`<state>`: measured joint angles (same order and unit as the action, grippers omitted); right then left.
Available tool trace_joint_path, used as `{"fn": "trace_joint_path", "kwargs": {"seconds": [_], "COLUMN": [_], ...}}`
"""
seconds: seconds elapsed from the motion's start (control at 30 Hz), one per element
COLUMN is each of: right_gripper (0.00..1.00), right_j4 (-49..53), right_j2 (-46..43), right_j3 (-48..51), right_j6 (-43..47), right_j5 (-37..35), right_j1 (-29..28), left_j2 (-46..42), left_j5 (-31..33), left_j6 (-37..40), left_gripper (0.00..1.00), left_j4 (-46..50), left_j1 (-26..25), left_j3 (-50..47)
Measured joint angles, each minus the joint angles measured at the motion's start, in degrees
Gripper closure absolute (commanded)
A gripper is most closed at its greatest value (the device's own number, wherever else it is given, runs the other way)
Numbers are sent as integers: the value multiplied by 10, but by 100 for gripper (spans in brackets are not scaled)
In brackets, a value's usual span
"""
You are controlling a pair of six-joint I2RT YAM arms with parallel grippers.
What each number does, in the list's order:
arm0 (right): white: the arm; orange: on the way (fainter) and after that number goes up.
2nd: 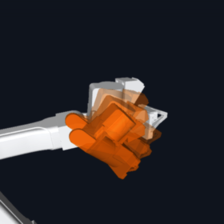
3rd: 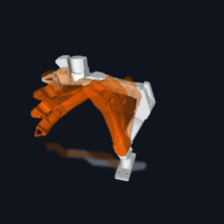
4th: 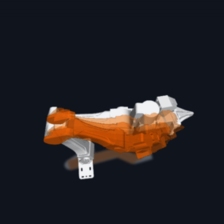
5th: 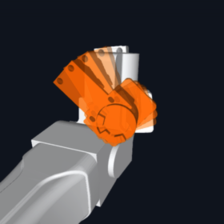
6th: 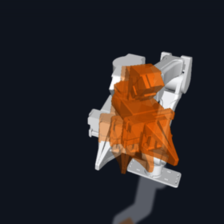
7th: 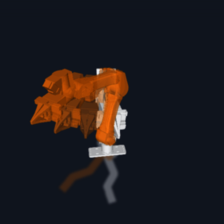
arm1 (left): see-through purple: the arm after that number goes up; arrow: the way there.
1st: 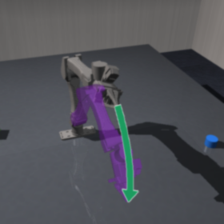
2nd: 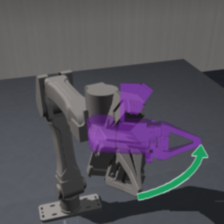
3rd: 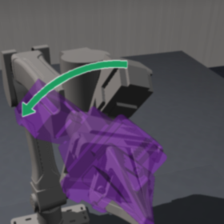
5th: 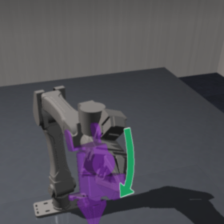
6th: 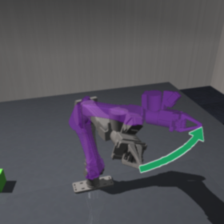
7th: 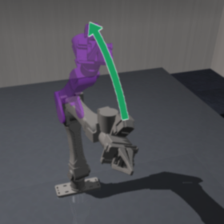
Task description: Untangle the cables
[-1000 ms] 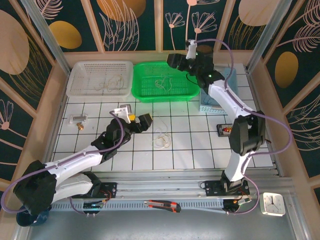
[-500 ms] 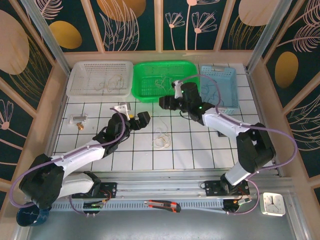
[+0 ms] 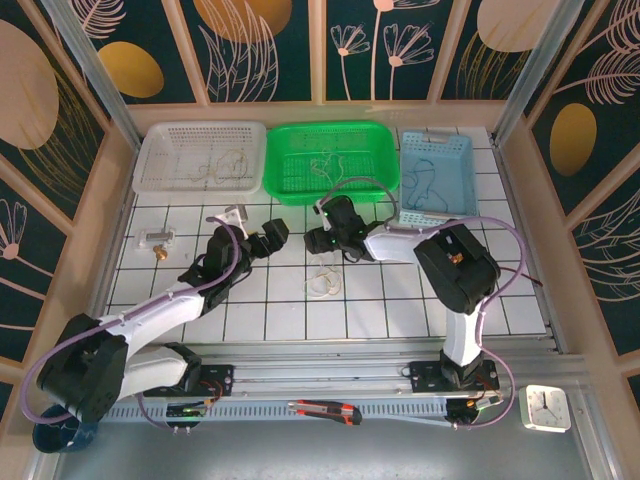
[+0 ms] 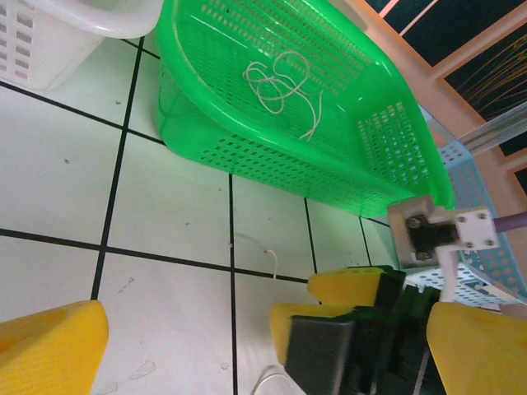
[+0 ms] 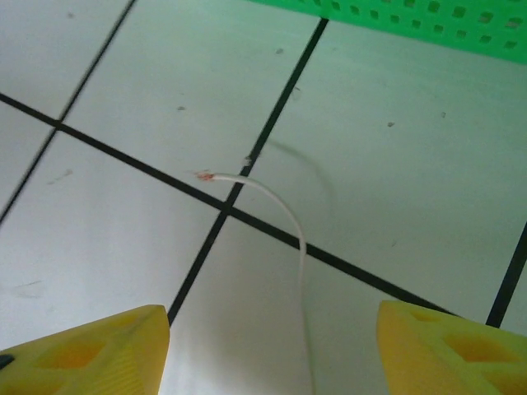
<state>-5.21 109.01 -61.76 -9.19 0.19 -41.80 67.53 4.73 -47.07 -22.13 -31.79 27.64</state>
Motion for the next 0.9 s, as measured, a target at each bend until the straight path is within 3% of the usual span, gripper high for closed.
{"fn": "trace_joint_path", "kwargs": {"seconds": [0.2, 0.37, 0.47, 0.6, 0.77, 0.9], "right_gripper": [32, 39, 60, 100, 100, 100], "right_j4": [-11, -19, -26, -32, -34, -26], "right_j2": [36, 68, 87, 92, 87, 34], "right_j3": [-34, -59, -71, -75, -75, -59], "right_j6": [6, 14, 15, 17, 16, 16], "right_j5": [-41, -56, -63, -72, -72, -65], "right_j1": [-3, -3, -3, -3, -3, -3], "left_j2": [-1, -5, -8, -11, -17, -18], "left_j5": [-3, -3, -3, -3, -4, -4], "left_j6": [-2, -2, -2, -2, -2, -2], "left_gripper": [1, 1, 1, 1, 1, 1], "left_j4": [-3, -3, -4, -7, -9, -14], "left_j1": [0, 0, 0, 0, 0, 0], "left_j3": [0, -3, -4, -8, -11, -14]}}
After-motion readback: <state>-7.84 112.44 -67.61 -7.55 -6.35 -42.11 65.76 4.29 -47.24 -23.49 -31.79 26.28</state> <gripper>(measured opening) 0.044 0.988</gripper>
